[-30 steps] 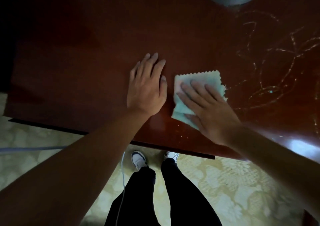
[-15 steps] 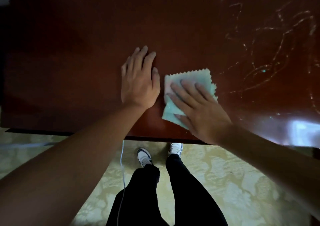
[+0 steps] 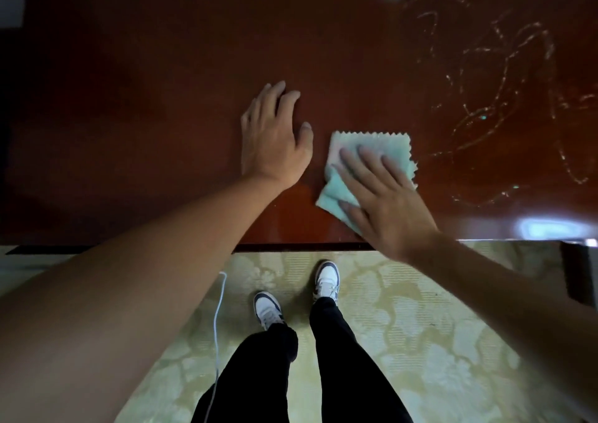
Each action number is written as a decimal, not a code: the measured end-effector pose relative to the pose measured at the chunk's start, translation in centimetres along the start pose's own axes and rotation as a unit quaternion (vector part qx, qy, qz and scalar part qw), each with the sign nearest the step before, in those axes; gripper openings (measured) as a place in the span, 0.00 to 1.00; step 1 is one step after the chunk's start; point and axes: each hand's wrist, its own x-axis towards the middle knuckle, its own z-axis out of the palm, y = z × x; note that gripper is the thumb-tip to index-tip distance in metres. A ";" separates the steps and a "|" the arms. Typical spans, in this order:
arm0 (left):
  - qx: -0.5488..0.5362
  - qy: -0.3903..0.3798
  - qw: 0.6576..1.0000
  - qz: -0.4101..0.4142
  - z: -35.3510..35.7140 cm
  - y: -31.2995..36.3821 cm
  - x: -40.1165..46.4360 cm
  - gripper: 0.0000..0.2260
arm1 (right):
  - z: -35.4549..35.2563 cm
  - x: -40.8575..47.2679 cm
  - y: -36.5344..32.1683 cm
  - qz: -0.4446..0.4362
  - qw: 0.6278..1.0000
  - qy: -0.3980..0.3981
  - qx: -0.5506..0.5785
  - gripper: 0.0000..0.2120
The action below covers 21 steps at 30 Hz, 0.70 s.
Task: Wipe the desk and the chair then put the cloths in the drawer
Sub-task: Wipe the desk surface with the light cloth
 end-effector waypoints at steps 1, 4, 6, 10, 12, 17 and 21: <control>-0.022 -0.014 1.000 0.002 -0.4 -0.1 0.1 0.21 | -0.4 0.3 0.9 -0.004 1.000 -0.004 -0.002 0.27; -0.022 -0.015 0.999 0.022 -2.3 -1.3 -0.3 0.19 | -1.3 3.7 4.4 0.098 0.994 0.057 0.006 0.28; 0.023 0.001 0.999 0.035 -3.6 -3.3 -1.5 0.19 | -1.3 4.7 5.6 0.190 0.979 0.069 0.036 0.28; 0.086 -0.009 0.996 0.035 -4.7 -8.3 -5.5 0.20 | 0.8 1.6 -1.3 0.230 0.966 0.106 0.049 0.27; 0.093 -0.020 0.994 0.046 -4.2 -9.3 -7.2 0.21 | 1.9 -0.9 -5.5 0.174 0.980 0.089 0.048 0.27; 0.087 -0.004 0.995 0.054 -3.6 -9.5 -7.7 0.22 | 0.7 -1.3 -2.4 0.187 0.976 0.090 0.067 0.27; 0.083 0.010 0.995 0.055 -3.3 -9.7 -7.9 0.21 | 0.1 0.5 1.0 0.308 0.945 0.102 0.038 0.27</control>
